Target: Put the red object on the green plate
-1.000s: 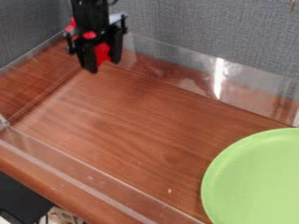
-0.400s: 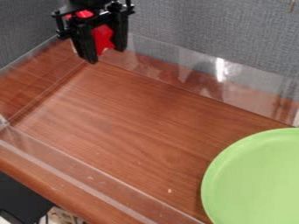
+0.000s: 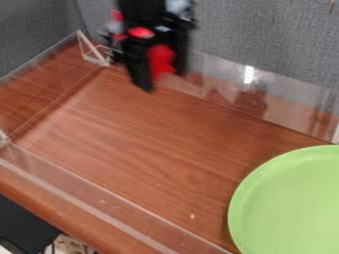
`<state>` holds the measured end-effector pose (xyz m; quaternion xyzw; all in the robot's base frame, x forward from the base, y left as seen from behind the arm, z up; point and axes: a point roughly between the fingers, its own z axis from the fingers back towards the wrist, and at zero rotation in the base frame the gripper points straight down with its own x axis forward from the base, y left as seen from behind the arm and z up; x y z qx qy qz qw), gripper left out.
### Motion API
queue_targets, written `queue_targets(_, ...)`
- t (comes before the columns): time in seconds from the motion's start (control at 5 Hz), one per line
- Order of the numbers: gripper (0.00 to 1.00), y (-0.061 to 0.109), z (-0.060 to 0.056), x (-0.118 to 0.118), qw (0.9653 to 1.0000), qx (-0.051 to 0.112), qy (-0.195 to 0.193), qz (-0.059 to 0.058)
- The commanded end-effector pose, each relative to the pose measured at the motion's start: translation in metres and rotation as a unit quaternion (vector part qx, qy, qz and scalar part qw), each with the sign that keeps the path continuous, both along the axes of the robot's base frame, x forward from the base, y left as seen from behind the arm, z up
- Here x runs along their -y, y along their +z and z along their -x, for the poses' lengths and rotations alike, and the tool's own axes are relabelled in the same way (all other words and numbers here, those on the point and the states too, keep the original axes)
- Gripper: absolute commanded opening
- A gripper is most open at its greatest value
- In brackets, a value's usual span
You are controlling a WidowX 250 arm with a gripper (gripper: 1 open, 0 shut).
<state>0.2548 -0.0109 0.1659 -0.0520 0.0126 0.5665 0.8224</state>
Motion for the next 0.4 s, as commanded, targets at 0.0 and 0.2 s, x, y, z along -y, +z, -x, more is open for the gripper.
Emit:
queue_targets(0.0, 0.00, 0.012, 0.002, 0.047, 0.9995, 0.026, -0.018, -0.007)
queue_targets(0.2, 0.00, -0.007, 0.010, 0.095, 0.9985, 0.021, -0.048, -0.017)
